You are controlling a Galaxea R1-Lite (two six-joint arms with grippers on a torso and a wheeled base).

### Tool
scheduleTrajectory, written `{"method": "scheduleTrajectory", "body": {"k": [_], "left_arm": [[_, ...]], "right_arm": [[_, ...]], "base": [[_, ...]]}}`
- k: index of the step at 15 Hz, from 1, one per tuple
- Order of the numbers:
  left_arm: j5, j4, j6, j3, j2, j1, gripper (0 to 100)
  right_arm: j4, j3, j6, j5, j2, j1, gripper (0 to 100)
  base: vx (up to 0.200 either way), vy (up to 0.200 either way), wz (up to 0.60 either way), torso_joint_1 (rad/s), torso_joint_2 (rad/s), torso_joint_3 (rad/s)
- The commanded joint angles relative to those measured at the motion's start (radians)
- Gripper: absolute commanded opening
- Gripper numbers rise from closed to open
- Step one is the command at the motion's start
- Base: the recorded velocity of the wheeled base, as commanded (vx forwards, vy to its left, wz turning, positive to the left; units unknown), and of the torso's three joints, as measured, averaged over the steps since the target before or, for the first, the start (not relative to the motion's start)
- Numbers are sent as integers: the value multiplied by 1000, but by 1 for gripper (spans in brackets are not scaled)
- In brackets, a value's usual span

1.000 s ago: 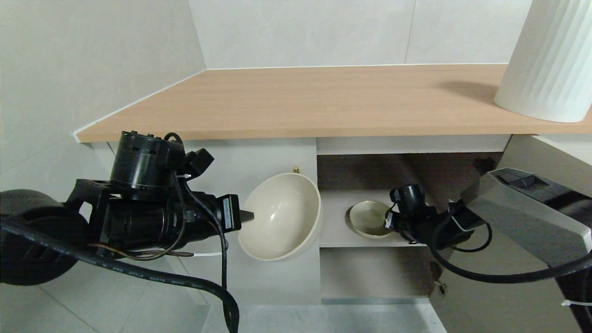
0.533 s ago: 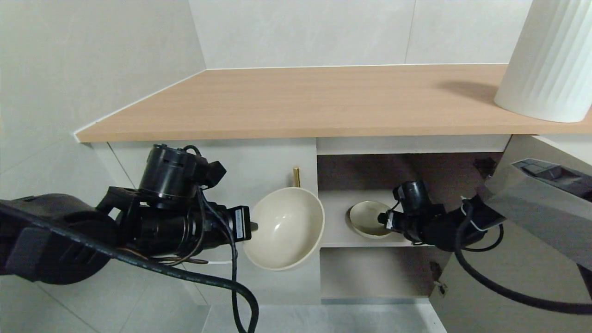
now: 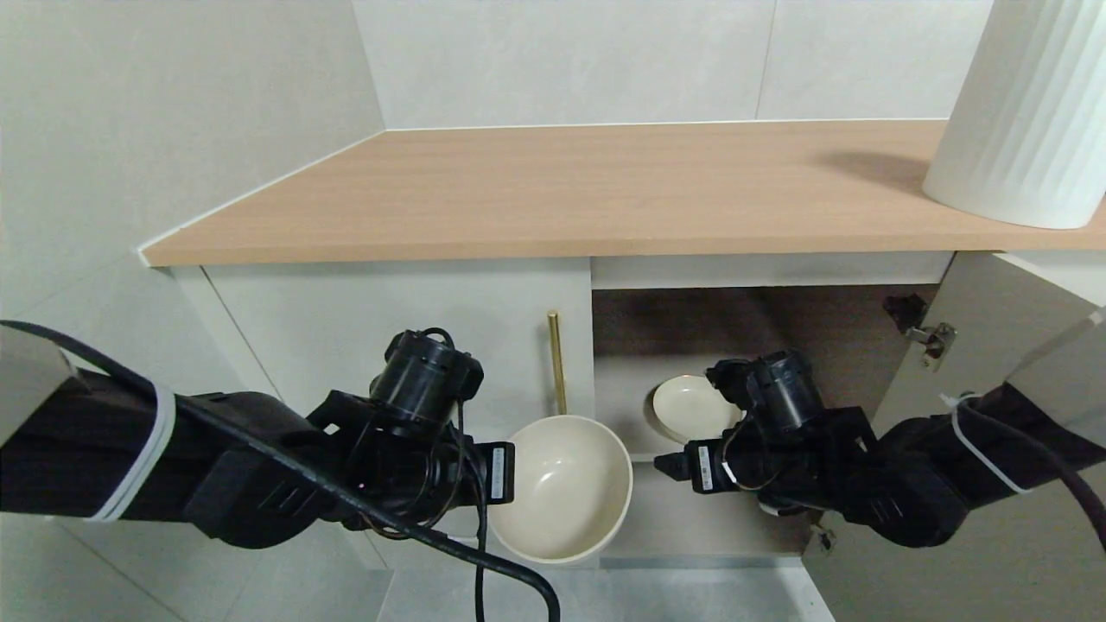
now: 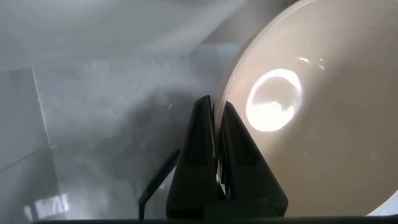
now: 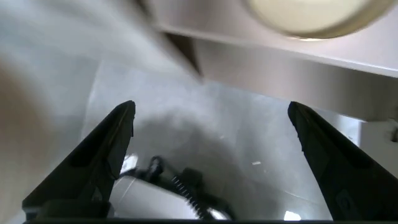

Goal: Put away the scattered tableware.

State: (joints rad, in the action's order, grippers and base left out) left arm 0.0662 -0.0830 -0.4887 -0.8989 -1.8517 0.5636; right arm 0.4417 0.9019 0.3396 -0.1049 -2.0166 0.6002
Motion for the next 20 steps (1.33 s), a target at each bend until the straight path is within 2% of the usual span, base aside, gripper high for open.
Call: {"method": "scheduleTrajectory", "body": {"k": [1, 3, 8, 11, 19, 20], "left_arm": [[3, 3, -2, 5, -58, 18, 0], [4, 8, -2, 3, -75, 22, 0], [103, 14, -1, -8, -141, 48, 0], [104, 9, -1, -8, -129, 64, 0], [104, 11, -1, -5, -98, 81, 0], [104, 11, -1, -5, -100, 81, 0]], "right_arm": [[-1, -28, -1, 4, 59, 47, 100], [-1, -34, -1, 4, 67, 56, 100], [0, -60, 1, 28, 62, 131, 100], [0, -64, 3, 28, 42, 161, 100], [17, -49, 4, 16, -16, 156, 100], [17, -49, 4, 16, -16, 156, 0]], "base": [[0, 0, 0, 0, 0, 0], [0, 0, 0, 0, 0, 0], [0, 0, 0, 0, 0, 0], [0, 0, 0, 0, 0, 0], [0, 0, 0, 0, 0, 0], [0, 0, 0, 0, 0, 0]]}}
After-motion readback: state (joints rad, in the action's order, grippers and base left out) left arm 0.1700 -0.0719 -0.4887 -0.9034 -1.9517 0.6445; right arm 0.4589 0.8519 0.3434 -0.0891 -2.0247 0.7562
